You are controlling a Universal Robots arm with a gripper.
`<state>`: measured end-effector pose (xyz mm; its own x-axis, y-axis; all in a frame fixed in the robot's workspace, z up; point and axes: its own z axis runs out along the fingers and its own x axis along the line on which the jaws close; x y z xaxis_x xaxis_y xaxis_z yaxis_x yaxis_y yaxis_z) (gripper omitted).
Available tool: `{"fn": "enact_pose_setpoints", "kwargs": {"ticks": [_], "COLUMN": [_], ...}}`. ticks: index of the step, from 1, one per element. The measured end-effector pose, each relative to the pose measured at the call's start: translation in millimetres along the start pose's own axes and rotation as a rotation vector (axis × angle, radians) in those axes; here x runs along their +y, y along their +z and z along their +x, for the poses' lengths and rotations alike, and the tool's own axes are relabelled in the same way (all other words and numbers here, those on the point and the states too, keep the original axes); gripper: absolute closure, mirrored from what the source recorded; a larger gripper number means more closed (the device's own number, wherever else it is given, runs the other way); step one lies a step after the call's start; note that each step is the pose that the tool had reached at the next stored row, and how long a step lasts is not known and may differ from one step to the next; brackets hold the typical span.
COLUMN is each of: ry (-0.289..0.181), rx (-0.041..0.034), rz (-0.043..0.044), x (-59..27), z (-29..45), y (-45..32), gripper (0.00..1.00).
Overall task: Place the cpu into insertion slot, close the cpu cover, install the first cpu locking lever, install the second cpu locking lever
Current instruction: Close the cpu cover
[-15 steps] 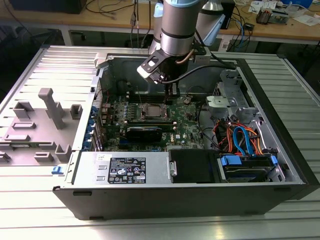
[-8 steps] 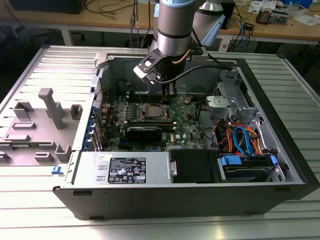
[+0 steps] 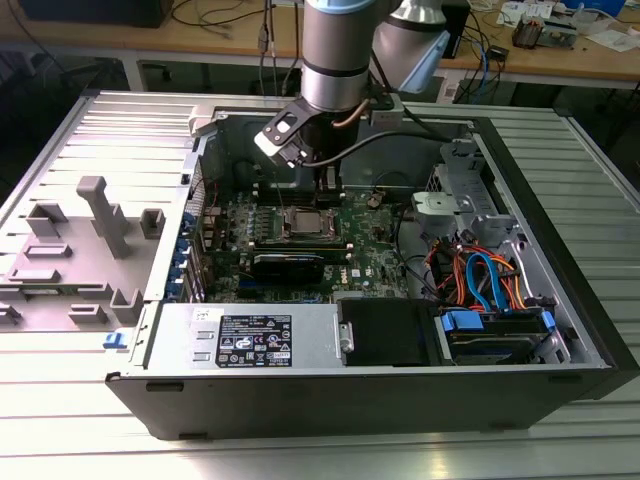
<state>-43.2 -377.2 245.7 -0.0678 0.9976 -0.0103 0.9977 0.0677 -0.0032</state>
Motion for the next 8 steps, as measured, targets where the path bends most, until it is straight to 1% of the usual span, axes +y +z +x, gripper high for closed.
{"fn": "enact_pose_setpoints", "kwargs": {"ticks": [4,8], "ry": [0.0,0.0], "rx": [0.0,0.0], "rz": [0.0,0.0], "x": [-7.0,-11.0], "z": [0.5,0.7], "y": [0.2,0.4], "gripper": [0.89,0.89]}}
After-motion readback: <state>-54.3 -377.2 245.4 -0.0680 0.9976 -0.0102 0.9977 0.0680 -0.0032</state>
